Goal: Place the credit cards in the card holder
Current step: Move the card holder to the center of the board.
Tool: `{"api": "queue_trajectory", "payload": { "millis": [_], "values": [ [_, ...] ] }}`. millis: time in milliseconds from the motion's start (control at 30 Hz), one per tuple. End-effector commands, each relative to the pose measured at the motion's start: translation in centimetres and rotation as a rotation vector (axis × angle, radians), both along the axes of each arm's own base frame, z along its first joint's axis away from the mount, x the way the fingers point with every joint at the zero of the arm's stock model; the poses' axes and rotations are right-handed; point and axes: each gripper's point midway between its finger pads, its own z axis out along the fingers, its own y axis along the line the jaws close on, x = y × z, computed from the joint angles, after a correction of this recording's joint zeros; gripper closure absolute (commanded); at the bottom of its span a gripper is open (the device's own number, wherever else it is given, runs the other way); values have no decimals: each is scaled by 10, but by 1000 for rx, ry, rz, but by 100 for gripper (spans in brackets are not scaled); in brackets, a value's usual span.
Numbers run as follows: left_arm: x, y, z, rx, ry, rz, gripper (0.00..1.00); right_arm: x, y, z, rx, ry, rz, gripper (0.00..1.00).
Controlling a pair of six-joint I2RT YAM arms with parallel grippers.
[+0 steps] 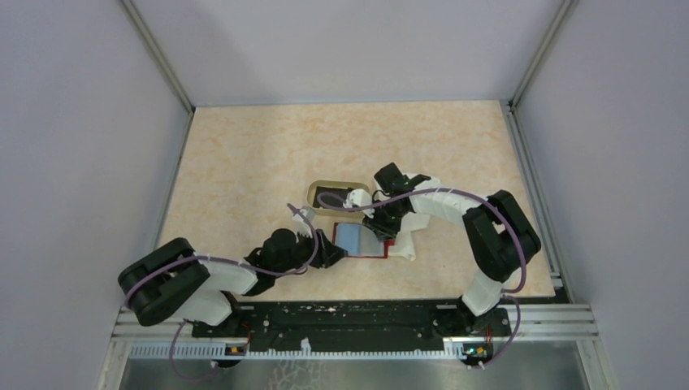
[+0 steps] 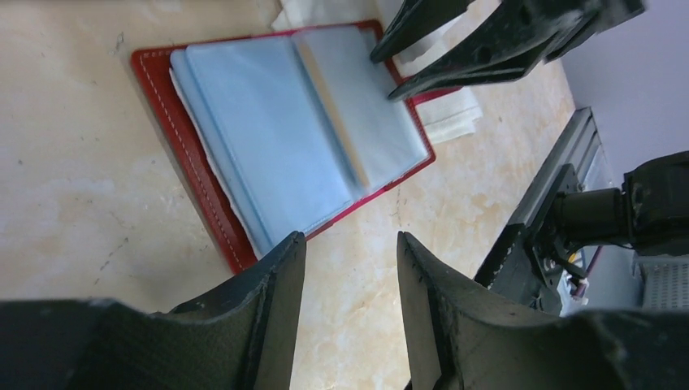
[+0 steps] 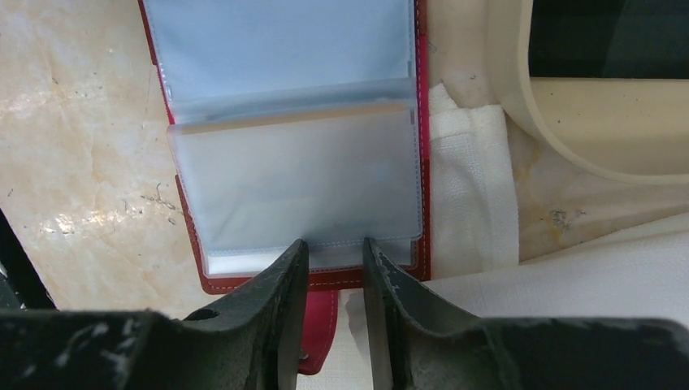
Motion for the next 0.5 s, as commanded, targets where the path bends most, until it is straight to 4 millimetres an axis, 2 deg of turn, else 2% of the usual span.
{"api": "queue_trajectory", "payload": {
  "millis": [0,167,300,467],
  "values": [
    [8,6,13,0,-55,44,48,2,3,13,19,-53,20,68],
    [17,0,21,23,-75,45,50,18,-15,40,96,-74,-53,65],
    [25,-17,23,49,-77,5,51,29,-42,33,86,-44,-123,67],
    [31,-30,7,82,-44,-19,55,36,-49,22,80,-31,-151,66]
  ]
}}
